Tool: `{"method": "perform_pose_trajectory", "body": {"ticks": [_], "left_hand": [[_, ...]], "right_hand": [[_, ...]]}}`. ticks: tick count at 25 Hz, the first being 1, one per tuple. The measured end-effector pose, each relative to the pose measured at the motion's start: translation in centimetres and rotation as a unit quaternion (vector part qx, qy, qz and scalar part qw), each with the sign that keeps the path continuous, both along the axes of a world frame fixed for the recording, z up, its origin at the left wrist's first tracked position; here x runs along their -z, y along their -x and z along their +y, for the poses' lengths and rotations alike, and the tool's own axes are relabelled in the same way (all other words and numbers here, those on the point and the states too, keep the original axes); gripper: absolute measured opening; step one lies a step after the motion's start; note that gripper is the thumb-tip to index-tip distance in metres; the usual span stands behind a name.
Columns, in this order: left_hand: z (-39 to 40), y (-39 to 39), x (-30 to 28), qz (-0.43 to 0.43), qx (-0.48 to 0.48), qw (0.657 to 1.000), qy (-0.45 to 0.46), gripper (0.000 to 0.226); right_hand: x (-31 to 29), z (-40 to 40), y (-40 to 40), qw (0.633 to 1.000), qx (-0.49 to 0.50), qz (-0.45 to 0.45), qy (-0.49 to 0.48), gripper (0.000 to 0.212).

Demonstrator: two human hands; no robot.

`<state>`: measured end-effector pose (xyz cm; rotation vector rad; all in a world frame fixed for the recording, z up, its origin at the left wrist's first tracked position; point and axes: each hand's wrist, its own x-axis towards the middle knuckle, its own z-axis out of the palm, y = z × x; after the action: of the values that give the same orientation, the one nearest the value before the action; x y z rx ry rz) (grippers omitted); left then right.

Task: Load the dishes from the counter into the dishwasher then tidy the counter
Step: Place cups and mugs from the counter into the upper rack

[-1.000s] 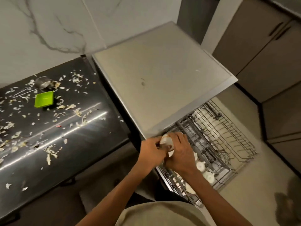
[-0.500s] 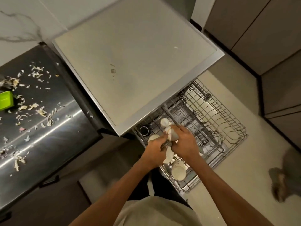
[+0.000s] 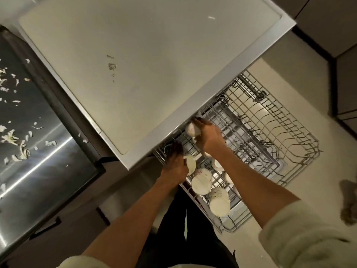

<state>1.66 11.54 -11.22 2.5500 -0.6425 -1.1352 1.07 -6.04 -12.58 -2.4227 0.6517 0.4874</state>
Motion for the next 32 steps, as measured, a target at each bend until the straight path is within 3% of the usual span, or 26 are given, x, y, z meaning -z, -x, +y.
{"method": "perform_pose_trajectory", "body": {"ticks": [4, 8, 14, 17, 21, 26, 29, 32], "left_hand": [[0.1, -0.6, 2.9, -0.051, 0.027, 0.998, -0.026, 0.074], [0.7, -0.7, 4.7, -0.06, 0.046, 0.996, -0.052, 0.069], [0.7, -0.3, 6.0, -0.102, 0.067, 0.991, -0.053, 0.07], [0.8, -0.2, 6.4, -0.109, 0.08, 0.989, -0.063, 0.072], [0.8, -0.1, 6.4, -0.126, 0.08, 0.987, -0.062, 0.072], [0.9, 0.0, 6.4, -0.128, 0.081, 0.986, -0.07, 0.071], [0.9, 0.0, 6.5, -0.138, 0.087, 0.984, -0.071, 0.072], [0.9, 0.0, 6.5, -0.135, 0.091, 0.984, -0.076, 0.073]], "right_hand": [[2.2, 0.0, -1.7, 0.996, -0.074, -0.052, 0.004, 0.07], [3.5, -0.1, -3.0, 0.989, -0.119, -0.081, 0.011, 0.041], [6.4, 0.3, -3.5, 0.982, -0.174, -0.051, 0.044, 0.037], [7.0, 0.6, -3.8, 0.982, -0.177, -0.007, 0.068, 0.028], [6.6, 1.0, -3.6, 0.977, -0.19, -0.015, 0.097, 0.03], [7.7, 1.1, -3.3, 0.974, -0.181, -0.089, 0.105, 0.054], [9.4, 1.1, -3.7, 0.982, -0.16, -0.023, 0.097, 0.034], [11.0, 0.9, -3.9, 0.989, -0.118, -0.02, 0.088, 0.02]]}}
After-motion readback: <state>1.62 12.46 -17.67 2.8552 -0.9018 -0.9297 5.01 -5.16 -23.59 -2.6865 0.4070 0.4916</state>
